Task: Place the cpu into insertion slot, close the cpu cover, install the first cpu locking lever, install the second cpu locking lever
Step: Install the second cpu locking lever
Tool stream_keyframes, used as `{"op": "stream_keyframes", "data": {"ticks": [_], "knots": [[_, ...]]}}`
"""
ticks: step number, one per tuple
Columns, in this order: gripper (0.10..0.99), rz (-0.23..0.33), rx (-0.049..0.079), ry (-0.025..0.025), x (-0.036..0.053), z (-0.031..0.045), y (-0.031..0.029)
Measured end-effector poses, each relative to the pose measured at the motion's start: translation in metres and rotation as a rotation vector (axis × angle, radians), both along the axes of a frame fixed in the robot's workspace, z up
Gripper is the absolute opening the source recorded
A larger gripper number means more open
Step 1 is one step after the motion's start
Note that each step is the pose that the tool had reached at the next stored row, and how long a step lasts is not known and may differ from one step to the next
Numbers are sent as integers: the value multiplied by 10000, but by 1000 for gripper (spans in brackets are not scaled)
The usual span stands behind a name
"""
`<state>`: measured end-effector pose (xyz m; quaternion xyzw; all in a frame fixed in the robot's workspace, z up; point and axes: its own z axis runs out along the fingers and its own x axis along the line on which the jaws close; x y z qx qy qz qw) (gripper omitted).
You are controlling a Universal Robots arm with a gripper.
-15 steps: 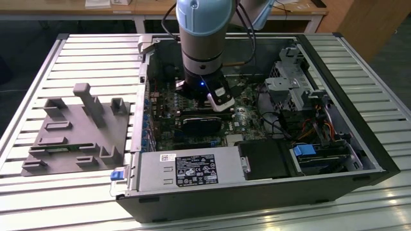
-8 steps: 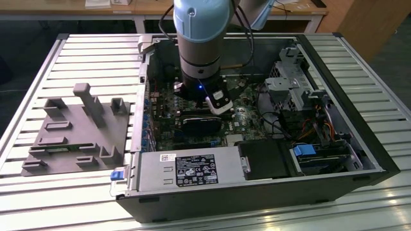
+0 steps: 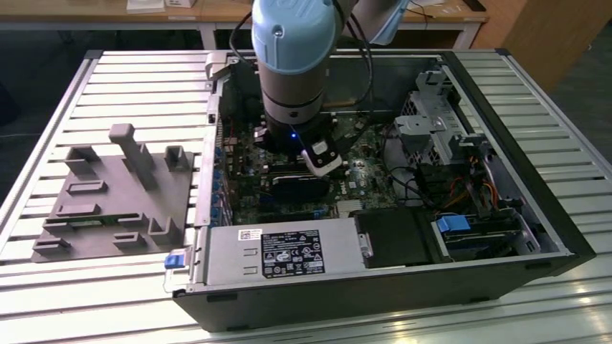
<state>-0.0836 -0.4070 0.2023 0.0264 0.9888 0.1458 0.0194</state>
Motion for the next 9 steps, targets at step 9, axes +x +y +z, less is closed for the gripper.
{"op": "stream_keyframes", "data": {"ticks": [9], "knots": [[102, 237, 108, -6, -31, -61, -5]]}}
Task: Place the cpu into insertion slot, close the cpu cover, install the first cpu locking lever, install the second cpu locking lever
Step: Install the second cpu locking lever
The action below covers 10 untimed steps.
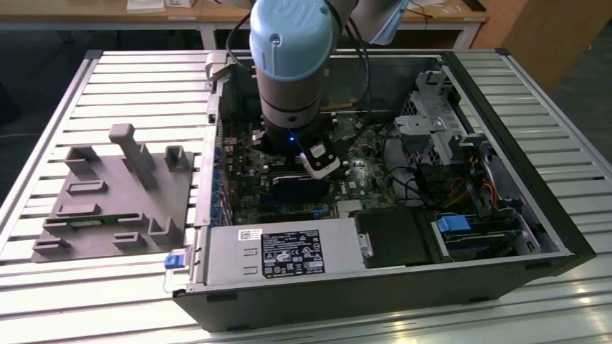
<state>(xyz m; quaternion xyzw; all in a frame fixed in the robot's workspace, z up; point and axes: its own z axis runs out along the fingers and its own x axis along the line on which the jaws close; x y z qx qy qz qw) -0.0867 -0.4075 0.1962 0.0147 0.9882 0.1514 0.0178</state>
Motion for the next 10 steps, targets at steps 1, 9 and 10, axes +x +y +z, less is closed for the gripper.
{"op": "stream_keyframes", "data": {"ticks": [1, 9, 10], "knots": [[102, 19, -1, 0, 0, -3, 3], [102, 124, 2, -2, -2, -32, 40], [102, 130, 1, -1, -2, -34, 42]]}}
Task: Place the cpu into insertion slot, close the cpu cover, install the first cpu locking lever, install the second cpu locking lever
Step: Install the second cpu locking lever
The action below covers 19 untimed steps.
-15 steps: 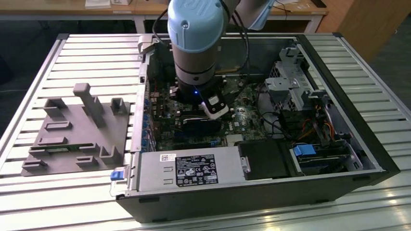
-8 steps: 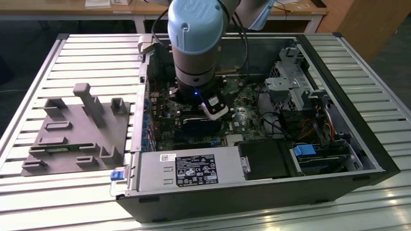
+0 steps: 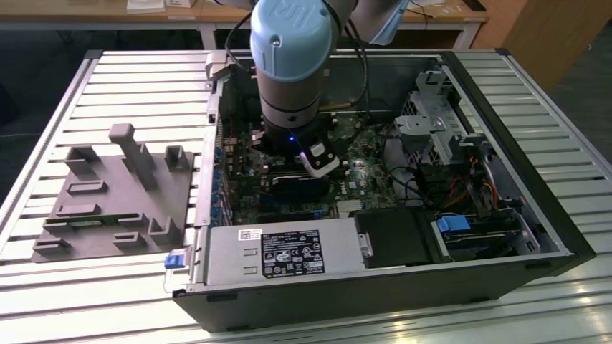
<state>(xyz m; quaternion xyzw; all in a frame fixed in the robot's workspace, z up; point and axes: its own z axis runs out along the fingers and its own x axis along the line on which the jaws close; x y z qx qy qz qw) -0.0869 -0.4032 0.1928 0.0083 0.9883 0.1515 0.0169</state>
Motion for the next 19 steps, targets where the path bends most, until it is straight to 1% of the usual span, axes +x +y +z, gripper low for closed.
{"op": "stream_keyframes", "data": {"ticks": [5, 12, 15, 16, 17, 19], "knots": [[102, 54, -1, 1, -14, -13, 9], [102, 166, 1, 0, -31, -29, 39], [102, 214, -5, 1, -36, -31, 40], [102, 226, -21, 1, -36, -32, 41], [102, 238, -72, 3, -37, -31, 41], [102, 265, -244, 3, -37, -32, 41]]}}
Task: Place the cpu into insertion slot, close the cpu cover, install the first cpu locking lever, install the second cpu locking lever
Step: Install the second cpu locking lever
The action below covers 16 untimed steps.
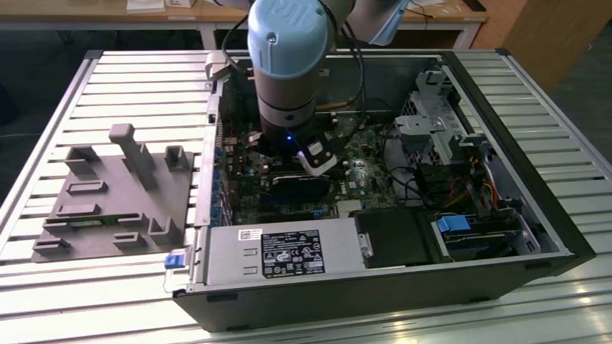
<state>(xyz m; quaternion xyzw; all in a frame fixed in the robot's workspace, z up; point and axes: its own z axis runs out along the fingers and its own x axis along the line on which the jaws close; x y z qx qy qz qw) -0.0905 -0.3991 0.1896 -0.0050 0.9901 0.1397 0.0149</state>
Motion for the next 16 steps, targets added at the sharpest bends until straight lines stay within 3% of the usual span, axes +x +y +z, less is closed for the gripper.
{"op": "stream_keyframes", "data": {"ticks": [2, 8, 16], "knots": [[102, 25, -101, -1, 1, -1, 0], [102, 27, -112, 2, 0, 6, -1], [102, 27, -108, 0, 0, 224, 0]]}}
